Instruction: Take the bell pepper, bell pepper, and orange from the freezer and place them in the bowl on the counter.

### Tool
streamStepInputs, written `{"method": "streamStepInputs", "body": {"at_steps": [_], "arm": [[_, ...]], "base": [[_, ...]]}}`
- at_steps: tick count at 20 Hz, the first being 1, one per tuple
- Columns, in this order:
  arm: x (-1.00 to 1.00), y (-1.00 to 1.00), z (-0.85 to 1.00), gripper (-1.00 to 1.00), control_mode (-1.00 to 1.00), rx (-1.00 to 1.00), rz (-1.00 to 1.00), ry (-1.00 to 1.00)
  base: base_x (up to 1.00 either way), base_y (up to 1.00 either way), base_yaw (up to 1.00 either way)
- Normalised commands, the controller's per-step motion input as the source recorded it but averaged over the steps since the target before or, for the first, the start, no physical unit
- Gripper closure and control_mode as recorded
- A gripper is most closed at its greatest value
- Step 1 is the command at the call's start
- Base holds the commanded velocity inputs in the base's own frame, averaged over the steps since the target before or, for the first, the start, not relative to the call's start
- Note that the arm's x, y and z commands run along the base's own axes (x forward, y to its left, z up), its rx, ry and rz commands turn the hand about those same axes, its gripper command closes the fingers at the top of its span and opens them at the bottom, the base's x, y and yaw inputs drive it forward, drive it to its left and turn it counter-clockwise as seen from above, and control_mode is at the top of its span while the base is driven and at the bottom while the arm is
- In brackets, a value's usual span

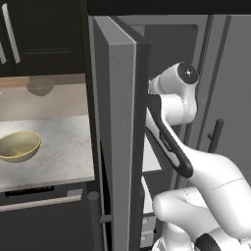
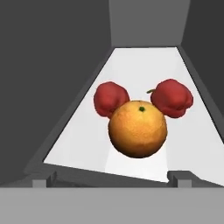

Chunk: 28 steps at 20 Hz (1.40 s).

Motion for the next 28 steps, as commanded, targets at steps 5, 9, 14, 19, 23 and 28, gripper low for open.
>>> {"method": "streamStepInputs", "body": {"at_steps": [5, 9, 14, 19, 23, 28], "arm": [[0.29, 0.0, 0.0, -1.0, -1.0, 0.02, 0.0, 0.07], [0.22, 0.0, -0.05, -1.0, -1.0, 0.0, 0.0, 0.04], [0.15, 0.0, -0.11, -1.0, -1.0, 0.0, -0.06, 0.08], [0.13, 0.0, -0.06, -1.0, -1.0, 0.0, -0.13, 0.17], [0.22, 0.0, -0.11, -1.0, -1.0, 0.0, -0.05, 0.12], [0.23, 0.0, -0.09, -1.0, -1.0, 0.0, 0.0, 0.14]], "base": [[0.0, 0.0, 0.0], [0.0, 0.0, 0.0], [0.0, 0.0, 0.0], [0.0, 0.0, 0.0], [0.0, 0.0, 0.0], [0.0, 0.0, 0.0]]}}
